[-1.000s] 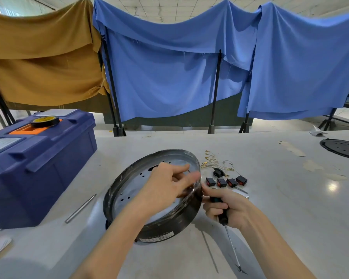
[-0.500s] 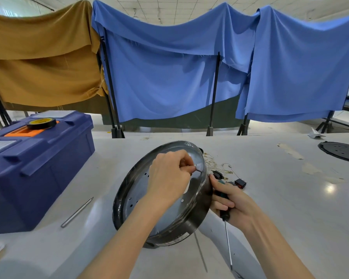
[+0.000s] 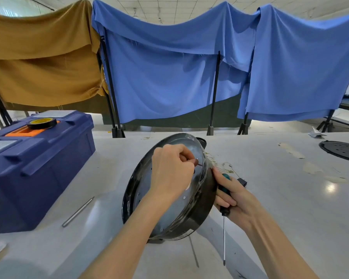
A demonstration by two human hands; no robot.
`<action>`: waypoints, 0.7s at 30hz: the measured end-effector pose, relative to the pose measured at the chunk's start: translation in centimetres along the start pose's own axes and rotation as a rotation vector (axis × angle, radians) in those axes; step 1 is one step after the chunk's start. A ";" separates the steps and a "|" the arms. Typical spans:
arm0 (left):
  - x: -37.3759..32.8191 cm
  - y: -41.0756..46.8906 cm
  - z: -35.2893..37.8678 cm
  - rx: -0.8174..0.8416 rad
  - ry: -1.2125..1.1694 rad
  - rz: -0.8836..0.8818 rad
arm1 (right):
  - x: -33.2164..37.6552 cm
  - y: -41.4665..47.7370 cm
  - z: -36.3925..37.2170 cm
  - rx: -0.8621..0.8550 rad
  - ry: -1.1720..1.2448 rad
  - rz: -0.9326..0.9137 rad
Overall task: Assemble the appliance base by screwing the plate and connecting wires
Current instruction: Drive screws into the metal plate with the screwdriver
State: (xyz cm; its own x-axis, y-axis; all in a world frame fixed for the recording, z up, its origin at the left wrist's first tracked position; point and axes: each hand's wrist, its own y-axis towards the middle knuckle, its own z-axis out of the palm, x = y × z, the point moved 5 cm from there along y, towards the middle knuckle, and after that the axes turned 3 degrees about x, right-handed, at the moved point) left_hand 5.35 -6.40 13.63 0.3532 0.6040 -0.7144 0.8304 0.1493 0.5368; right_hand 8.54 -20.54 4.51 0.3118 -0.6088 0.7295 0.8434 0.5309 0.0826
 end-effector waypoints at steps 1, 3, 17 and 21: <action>-0.2 0.0 -0.2 0.006 -0.006 0.021 | 0.2 0.0 0.1 0.011 -0.016 -0.012; -0.7 -0.4 -0.5 -0.007 -0.042 0.049 | 0.6 -0.1 0.5 0.027 -0.075 -0.038; 2.0 -2.2 -2.5 0.020 -0.725 -0.508 | 2.3 -0.9 3.9 -0.122 -0.408 -0.179; 2.1 -1.9 -3.1 0.021 -0.721 -0.514 | 2.4 -1.0 5.0 -0.097 -0.383 -0.214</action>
State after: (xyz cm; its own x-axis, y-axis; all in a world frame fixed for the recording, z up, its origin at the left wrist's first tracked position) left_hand 3.14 -2.96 12.49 0.1146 -0.1757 -0.9777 0.9663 0.2480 0.0687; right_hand 6.32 -19.60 9.56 -0.0432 -0.4275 0.9030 0.9139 0.3482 0.2086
